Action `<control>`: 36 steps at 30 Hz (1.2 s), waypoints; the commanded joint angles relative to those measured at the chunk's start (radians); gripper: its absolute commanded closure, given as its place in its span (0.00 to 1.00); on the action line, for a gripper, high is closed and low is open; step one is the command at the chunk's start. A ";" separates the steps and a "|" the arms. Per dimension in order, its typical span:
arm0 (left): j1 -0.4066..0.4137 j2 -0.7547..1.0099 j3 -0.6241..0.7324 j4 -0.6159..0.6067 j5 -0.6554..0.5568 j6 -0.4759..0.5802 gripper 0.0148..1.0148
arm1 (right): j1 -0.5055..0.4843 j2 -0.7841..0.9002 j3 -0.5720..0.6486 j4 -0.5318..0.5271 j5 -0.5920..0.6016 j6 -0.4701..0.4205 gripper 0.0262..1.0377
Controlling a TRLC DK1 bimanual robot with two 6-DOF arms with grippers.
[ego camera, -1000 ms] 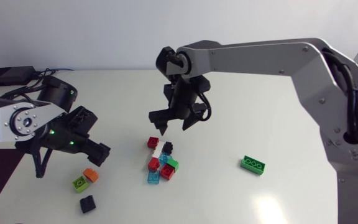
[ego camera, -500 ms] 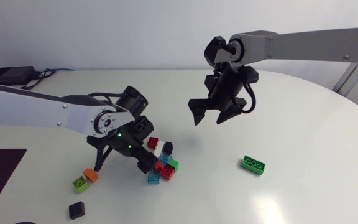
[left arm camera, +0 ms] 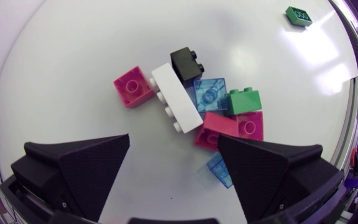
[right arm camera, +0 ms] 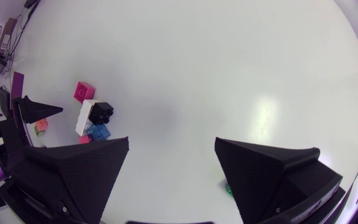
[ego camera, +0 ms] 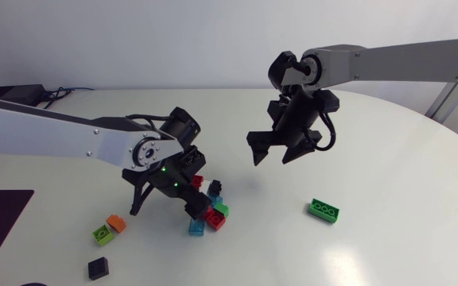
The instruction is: Sort duplo bricks by size, large to the right and small to the left
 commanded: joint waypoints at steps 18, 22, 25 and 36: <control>-0.084 0.105 0.109 -0.052 0.026 -0.040 0.03 | -0.016 -0.034 -0.077 0.026 -0.016 -0.014 0.04; -0.082 0.166 0.115 -0.052 0.026 -0.040 0.03 | -0.016 -0.044 -0.086 0.026 -0.016 -0.014 0.04; -0.070 0.169 0.095 -0.052 0.022 -0.040 0.03 | -0.019 -0.048 -0.092 0.026 -0.016 -0.016 0.04; 0.073 0.031 -0.029 -0.050 0.022 -0.008 0.03 | -0.020 -0.061 -0.137 0.046 -0.019 -0.019 0.04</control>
